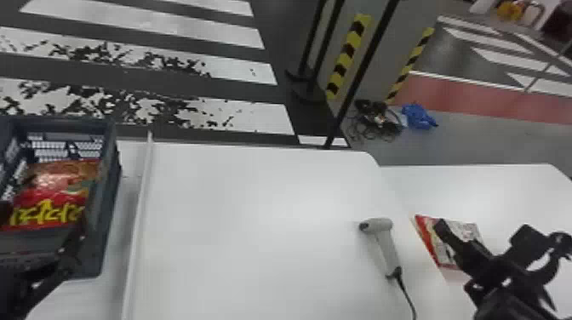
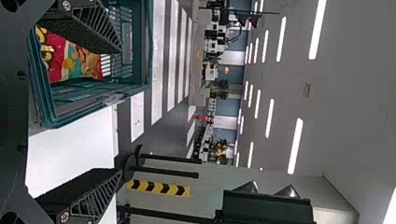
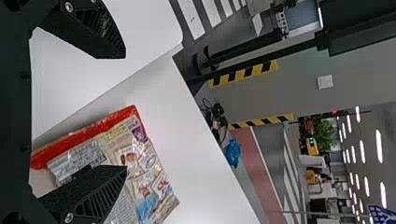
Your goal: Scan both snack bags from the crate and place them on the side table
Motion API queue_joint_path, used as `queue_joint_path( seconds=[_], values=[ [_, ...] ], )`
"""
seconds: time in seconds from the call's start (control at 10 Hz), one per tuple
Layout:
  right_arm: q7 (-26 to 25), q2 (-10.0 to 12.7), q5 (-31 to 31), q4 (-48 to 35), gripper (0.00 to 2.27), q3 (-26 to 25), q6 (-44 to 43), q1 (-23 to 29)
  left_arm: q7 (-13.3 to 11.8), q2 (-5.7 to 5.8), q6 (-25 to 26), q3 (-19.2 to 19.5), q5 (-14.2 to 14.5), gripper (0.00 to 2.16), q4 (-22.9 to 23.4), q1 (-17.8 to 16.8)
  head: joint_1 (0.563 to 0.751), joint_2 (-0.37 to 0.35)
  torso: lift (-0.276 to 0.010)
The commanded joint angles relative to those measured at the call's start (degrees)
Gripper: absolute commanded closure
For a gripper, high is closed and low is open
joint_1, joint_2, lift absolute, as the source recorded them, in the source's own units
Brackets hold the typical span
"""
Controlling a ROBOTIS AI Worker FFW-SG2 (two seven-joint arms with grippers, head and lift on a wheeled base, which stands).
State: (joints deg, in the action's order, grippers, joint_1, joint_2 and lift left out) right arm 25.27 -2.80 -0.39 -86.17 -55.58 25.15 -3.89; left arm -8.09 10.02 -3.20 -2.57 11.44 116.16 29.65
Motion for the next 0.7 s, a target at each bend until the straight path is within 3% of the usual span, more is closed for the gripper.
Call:
queue_joint_path(
  seconds=[0.0, 0.3, 0.6],
  values=[
    [0.7, 2.8, -1.5, -7.0, 0.06, 3.9, -0.4, 3.8, 0.0, 0.0, 0.0, 0.2, 0.0, 0.09, 0.1, 0.3, 0.695, -0.35, -0.098],
    [0.5, 2.8, -4.4, -17.1, 0.06, 14.7, -5.3, 12.8, 0.1, -0.09, -0.2, 0.2, 0.0, 0.09, 0.1, 0.4, 0.695, -0.35, -0.098],
    [-5.1, 2.8, -4.3, -18.3, 0.06, 28.6, -21.8, 20.8, 0.2, -0.09, -0.2, 0.3, 0.1, 0.09, -0.1, 0.2, 0.695, -0.35, -0.098]
  ],
)
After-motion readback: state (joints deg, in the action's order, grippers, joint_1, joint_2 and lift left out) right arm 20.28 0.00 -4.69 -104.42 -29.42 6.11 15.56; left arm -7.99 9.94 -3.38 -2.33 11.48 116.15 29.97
